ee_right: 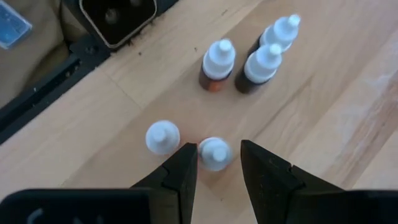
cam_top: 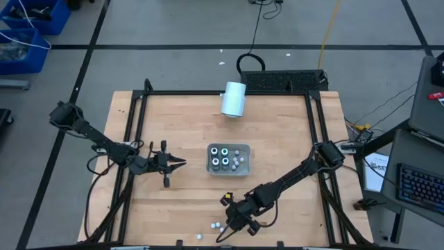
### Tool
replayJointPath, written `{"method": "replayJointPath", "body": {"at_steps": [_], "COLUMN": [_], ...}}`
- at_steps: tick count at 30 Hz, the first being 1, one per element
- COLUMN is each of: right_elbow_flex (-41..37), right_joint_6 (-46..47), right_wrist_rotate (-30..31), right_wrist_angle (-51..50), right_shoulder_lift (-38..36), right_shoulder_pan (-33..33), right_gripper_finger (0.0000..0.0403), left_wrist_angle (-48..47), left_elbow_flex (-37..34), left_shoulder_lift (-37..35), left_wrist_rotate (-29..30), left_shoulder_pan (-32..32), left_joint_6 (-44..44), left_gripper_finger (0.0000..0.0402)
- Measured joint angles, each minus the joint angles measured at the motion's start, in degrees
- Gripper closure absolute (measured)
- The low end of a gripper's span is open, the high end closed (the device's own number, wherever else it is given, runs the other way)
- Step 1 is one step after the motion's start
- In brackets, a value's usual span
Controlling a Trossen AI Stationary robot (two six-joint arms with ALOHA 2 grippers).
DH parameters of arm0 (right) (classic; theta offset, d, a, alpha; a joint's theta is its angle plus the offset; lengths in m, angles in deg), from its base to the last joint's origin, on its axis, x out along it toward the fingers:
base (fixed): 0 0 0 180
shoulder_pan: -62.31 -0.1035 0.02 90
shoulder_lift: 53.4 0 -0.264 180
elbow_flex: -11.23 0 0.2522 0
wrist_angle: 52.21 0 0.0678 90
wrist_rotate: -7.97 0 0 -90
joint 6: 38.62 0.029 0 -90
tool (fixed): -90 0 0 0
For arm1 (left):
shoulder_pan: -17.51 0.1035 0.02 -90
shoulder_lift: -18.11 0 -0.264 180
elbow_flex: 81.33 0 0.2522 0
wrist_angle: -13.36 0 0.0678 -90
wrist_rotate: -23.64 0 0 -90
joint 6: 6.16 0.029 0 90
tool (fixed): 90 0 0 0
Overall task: Pick & Place food coloring
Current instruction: Put the small yellow food coloring bottle into the gray bin
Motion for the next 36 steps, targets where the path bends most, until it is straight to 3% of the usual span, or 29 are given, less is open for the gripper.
{"method": "replayJointPath", "body": {"at_steps": [9, 20, 25, 30, 36], "right_elbow_flex": [-0.36, -0.34, -0.38, -0.36, -0.31], "right_joint_6": [-0.11, -0.27, -2.69, -3.06, -1.86], "right_wrist_rotate": [0.02, -4.44, -3.48, 3.50, 18.38], "right_wrist_angle": [1.50, 2.61, 0.05, -5.76, -13.17], "right_shoulder_lift": [0.00, 0.00, -1.96, -10.13, -21.23], "right_shoulder_pan": [-0.02, -0.01, 0.26, 2.40, 6.67], "right_gripper_finger": [0.0292, 0.0362, 0.0364, 0.0361, 0.0363], "left_wrist_angle": [0.01, 0.00, 0.02, 0.02, 0.06], "left_elbow_flex": [0.00, 0.00, 0.00, 0.00, 0.00], "left_shoulder_lift": [0.00, 0.00, 0.01, 0.02, 0.01], "left_wrist_rotate": [0.02, 0.02, 0.02, 0.02, 0.04], "left_shoulder_pan": [0.00, 0.00, 0.00, 0.00, 0.00], "left_joint_6": [0.02, 0.00, 0.00, 0.00, -0.05], "left_gripper_finger": [0.0355, 0.0355, 0.0355, 0.0355, 0.0355]}}
